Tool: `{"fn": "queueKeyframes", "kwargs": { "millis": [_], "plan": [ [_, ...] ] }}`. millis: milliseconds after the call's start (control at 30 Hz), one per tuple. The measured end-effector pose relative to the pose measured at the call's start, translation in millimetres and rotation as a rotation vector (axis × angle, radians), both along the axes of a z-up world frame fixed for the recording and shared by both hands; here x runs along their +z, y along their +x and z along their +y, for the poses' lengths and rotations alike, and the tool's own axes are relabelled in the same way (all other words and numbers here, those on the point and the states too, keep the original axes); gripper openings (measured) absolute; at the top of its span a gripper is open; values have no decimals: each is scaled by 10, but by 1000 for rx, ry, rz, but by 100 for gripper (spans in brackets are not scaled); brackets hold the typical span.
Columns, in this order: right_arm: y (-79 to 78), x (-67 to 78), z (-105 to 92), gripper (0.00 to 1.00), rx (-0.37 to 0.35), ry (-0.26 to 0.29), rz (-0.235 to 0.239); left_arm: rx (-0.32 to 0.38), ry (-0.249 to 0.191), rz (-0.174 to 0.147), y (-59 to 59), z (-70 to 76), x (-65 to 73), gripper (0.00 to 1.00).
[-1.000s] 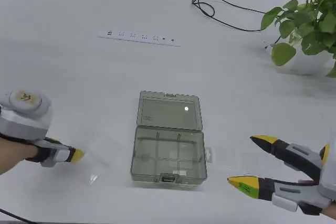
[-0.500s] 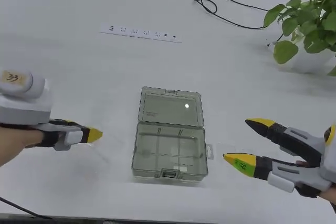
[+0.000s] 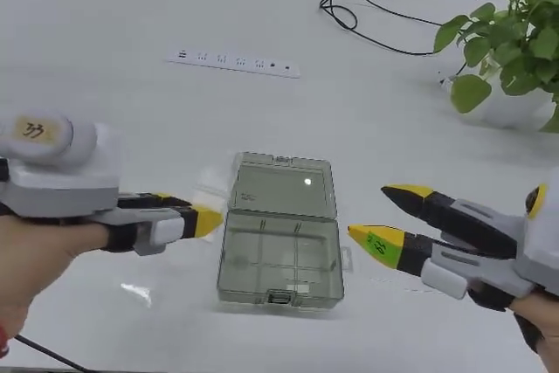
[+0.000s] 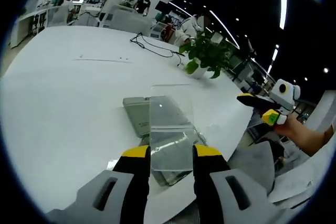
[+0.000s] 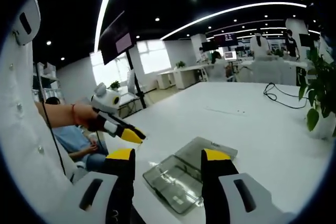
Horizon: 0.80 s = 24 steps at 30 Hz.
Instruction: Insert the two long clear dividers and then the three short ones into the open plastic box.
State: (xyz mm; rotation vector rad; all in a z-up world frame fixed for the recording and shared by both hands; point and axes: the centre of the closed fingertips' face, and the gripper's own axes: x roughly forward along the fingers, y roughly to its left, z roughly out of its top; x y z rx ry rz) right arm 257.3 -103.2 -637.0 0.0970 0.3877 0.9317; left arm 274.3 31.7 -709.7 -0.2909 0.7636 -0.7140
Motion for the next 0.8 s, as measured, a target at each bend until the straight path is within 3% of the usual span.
{"fn": "queueKeyframes", "kwargs": {
  "millis": [167,267,467,567,633,800],
  "plan": [
    [20,37,91,47,-16,22,18,-20,-37,-26,-39,-194,110,30],
    [42,20,149,45,-48,39,62,-39,-59,-40,-75,-316,177,30],
    [31,-14,264,38,-72,60,95,-66,-91,-57,-115,-492,266,30],
    [54,-76,284,33,-99,57,123,-79,-90,-59,-127,-543,274,30],
    [53,-83,330,29,-100,91,152,-88,-93,-62,-133,-570,282,30],
    [67,-156,376,28,-110,66,167,-104,-100,-68,-141,-613,317,30]
  ]
}}
